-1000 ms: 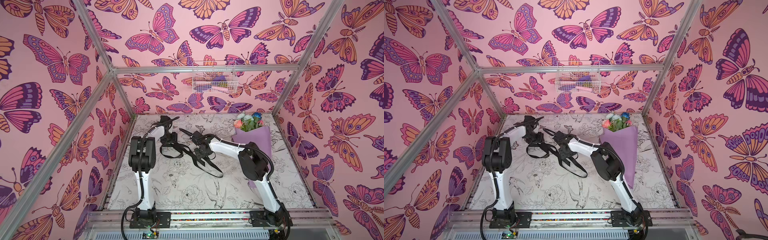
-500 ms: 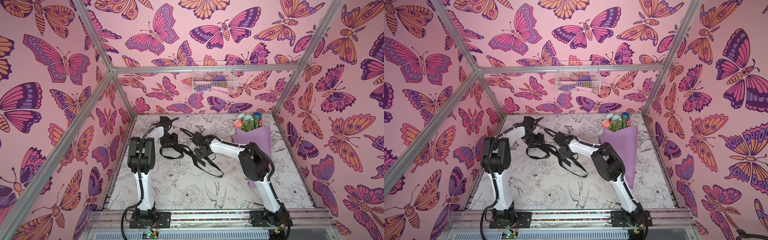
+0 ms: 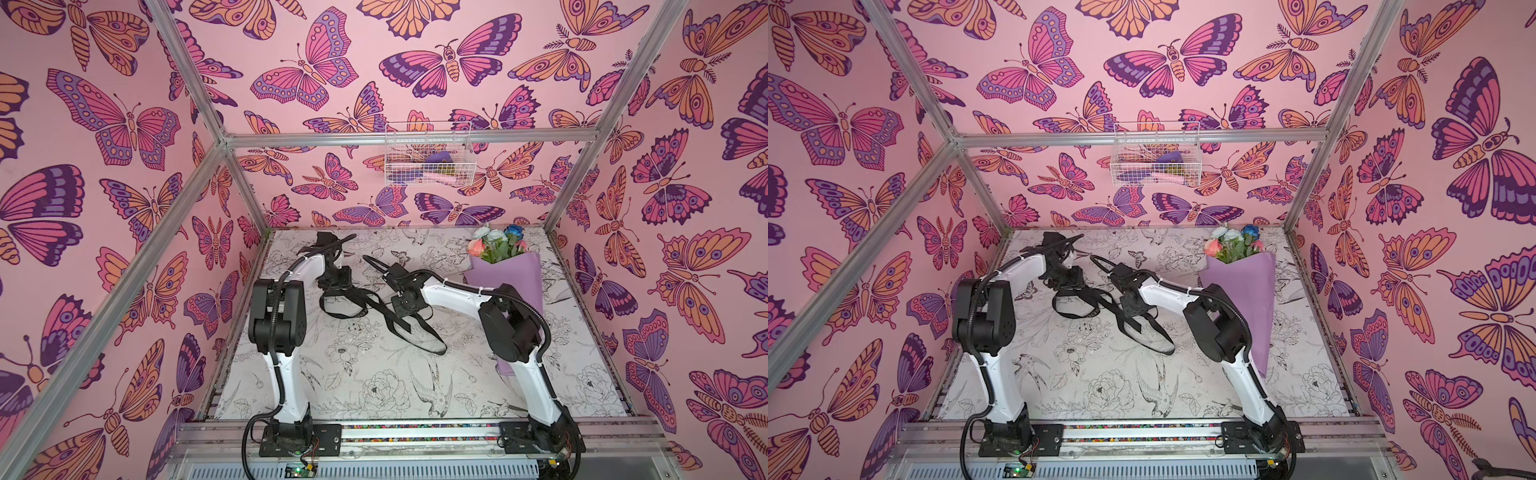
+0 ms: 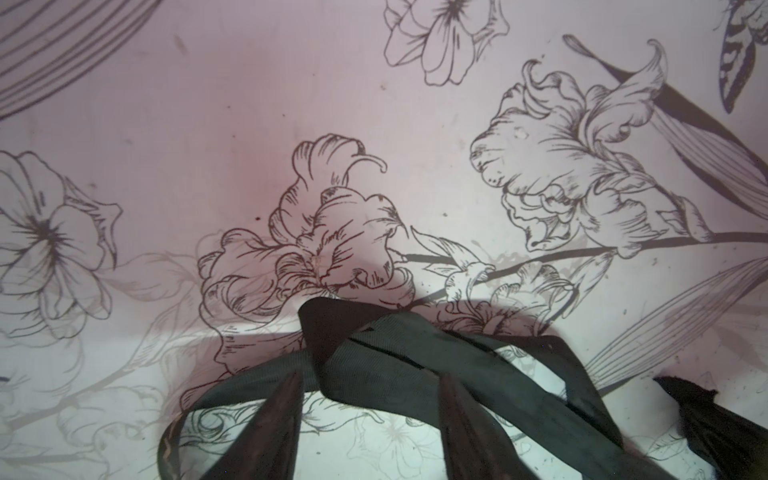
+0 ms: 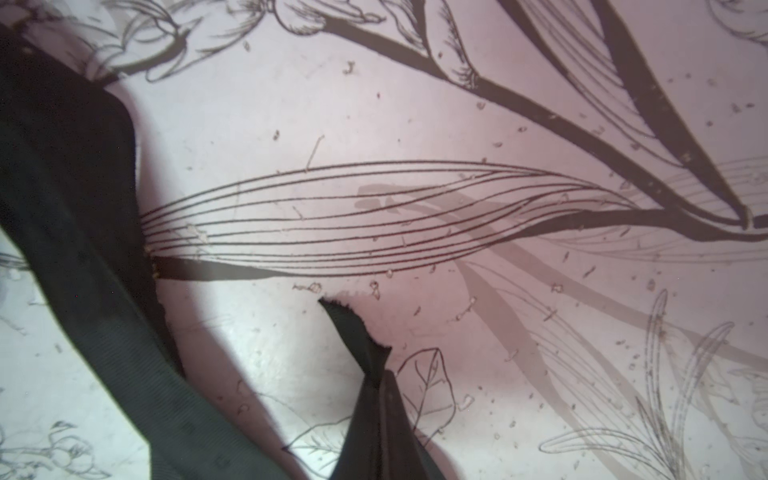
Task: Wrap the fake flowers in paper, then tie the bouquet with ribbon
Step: 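Pull the ribbon apart, left gripper away from the cone, right toward it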
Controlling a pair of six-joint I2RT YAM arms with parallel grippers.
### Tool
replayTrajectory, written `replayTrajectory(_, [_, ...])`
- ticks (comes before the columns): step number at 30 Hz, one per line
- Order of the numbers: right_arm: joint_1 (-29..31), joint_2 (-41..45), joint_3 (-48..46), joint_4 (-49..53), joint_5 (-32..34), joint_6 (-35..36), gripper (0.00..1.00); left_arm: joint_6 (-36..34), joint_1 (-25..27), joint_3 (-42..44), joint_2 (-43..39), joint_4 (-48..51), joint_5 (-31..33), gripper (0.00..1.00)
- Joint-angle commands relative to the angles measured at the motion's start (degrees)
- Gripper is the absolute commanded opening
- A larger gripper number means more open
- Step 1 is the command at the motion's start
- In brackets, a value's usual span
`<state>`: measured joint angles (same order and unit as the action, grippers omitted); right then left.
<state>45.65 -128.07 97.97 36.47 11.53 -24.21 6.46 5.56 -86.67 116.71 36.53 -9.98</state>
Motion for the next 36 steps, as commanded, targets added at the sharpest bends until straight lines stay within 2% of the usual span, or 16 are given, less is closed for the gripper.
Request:
replayTrajectory(1, [-0.67,-1.35,-2.0,3.9,-0.1,-0.84,0.01,-0.39,-0.63,1.07,0.06,1.8,1.36,0.48])
replayTrajectory(5, [-0.91,-1.08,-2.0,3.92,-0.31,-0.83,0.0,-0.06,-0.66,0.16,1.67,2.71,2.39,0.39])
replayTrajectory(11, [-1.06,-0.43,-2.61,3.85,-0.41,-1.01,0.0,0.74,-0.82,-1.7,3.63,3.08,4.66,0.37])
replayTrajectory(14, [-1.35,0.02,-3.22,3.68,-0.73,-1.26,0.0,0.96,-0.9,-3.26,5.08,3.35,5.76,0.32])
replayTrajectory(20, [-2.46,2.54,-5.74,3.35,0.8,-1.9,0.0,0.85,-0.89,-3.84,5.67,3.71,9.24,0.0])
replayTrajectory(29, [-9.66,13.23,-18.46,1.52,3.19,-5.15,0.0,1.68,-4.71,2.2,-8.01,2.02,19.78,0.0])
replayTrajectory(36, [-13.29,22.74,-24.86,4.5,9.1,-6.29,0.0,5.28,-12.13,5.96,-19.98,0.44,24.32,0.0])
